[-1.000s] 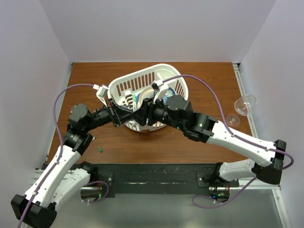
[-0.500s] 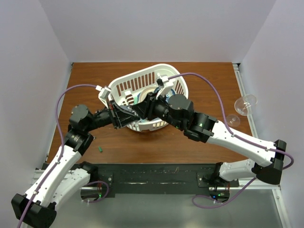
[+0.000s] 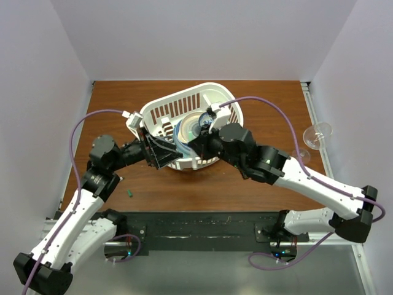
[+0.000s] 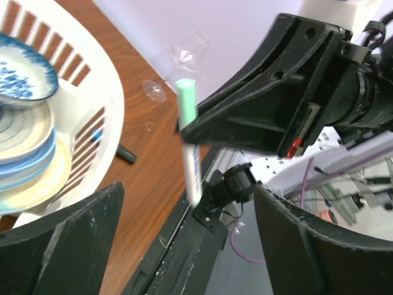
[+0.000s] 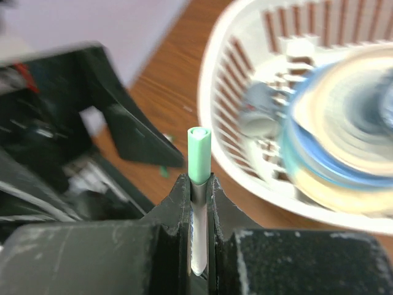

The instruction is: Insert the pens into the pen caps

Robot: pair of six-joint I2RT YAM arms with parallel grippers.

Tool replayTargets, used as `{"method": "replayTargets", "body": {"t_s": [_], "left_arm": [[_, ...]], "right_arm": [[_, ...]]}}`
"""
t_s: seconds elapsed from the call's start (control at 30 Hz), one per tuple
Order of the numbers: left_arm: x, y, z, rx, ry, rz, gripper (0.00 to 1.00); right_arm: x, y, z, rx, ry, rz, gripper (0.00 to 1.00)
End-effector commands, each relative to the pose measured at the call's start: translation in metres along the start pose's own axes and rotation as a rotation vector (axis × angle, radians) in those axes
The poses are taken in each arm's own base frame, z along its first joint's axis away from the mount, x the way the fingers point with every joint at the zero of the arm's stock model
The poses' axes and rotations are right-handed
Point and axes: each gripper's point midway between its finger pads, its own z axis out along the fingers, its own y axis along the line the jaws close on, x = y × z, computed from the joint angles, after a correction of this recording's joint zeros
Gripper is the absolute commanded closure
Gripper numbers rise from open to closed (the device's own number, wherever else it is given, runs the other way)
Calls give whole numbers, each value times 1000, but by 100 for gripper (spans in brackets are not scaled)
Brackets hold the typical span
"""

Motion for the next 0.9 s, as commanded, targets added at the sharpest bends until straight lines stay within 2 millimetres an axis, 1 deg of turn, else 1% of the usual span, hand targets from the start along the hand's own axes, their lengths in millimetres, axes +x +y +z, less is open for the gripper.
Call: {"method": "replayTargets", "body": {"t_s": [0.0, 0.03, 0.07, 0.1, 0.13, 0.17, 0.2, 0.23, 0.27, 0.3, 0.33, 0.37, 0.4, 0.43, 0.47, 0.5, 0.53, 0.57, 0.6, 0.63, 0.67, 0.7, 0.73, 0.77, 0.83, 0.87], "left_arm": [[-19, 7, -9, -135, -48, 83, 4], [-25, 14, -11, -189, -78, 94, 2], [-33, 15, -15, -224, -100, 126, 1], [-32, 23, -19, -275, -99, 118, 0], [-40, 32, -24, -343, -140, 127, 0], [-46, 34, -27, -377, -163, 140, 0], [-47, 38, -33, -414, -174, 137, 0], [-54, 45, -38, -466, -210, 143, 0], [-58, 45, -42, -489, -227, 151, 0], [-58, 49, -46, -523, -233, 145, 0], [-64, 56, -53, -580, -266, 145, 0], [-67, 57, -58, -607, -285, 141, 0], [-65, 63, -62, -644, -284, 128, 0], [-68, 67, -68, -684, -308, 123, 0], [-68, 71, -71, -712, -320, 106, 0], [-64, 78, -76, -753, -314, 83, 0], [-64, 88, -83, -818, -331, 64, 0], [-61, 94, -85, -852, -332, 29, 0], [-53, 103, -91, -904, -313, 0, 0], [-51, 111, -97, -959, -325, -18, 0], [-47, 118, -100, -996, -331, -63, 0], [-40, 124, -106, -1037, -322, -88, 0], [-37, 130, -110, -1073, -331, -101, 0], [-35, 132, -112, -1089, -347, -139, 0], [-27, 140, -121, -1147, -362, -182, 1], [-24, 143, -124, -1164, -372, -214, 2]], "right_arm": [[-19, -70, -54, 263, 46, -157, 100], [-21, -90, -62, 326, 61, -180, 100], [-21, -104, -69, 371, 76, -191, 100], [-16, -120, -81, 417, 106, -203, 100], [-20, -144, -88, 481, 111, -205, 100], [-15, -159, -92, 525, 132, -218, 100], [-13, -171, -98, 566, 148, -225, 100], [-14, -190, -104, 620, 157, -225, 100], [-11, -200, -104, 644, 174, -228, 100], [0, -212, -102, 667, 206, -232, 100], [4, -228, -102, 705, 224, -209, 100], [20, -233, -96, 670, 276, -180, 100], [23, -235, -90, 644, 280, -148, 100], [28, -249, -88, 663, 297, -114, 100], [39, -254, -84, 654, 324, -96, 100], [41, -260, -80, 660, 324, -86, 100], [43, -270, -80, 682, 337, -69, 100], [53, -280, -76, 700, 370, -59, 100], [55, -286, -71, 708, 366, -52, 100], [57, -296, -71, 729, 368, -24, 100], [69, -305, -66, 736, 401, -7, 100], [71, -307, -58, 716, 392, 9, 100], [75, -315, -56, 728, 395, 34, 100], [88, -323, -52, 739, 430, 55, 99], [95, -326, -40, 706, 428, 88, 98], [102, -328, -35, 695, 439, 98, 98]]}}
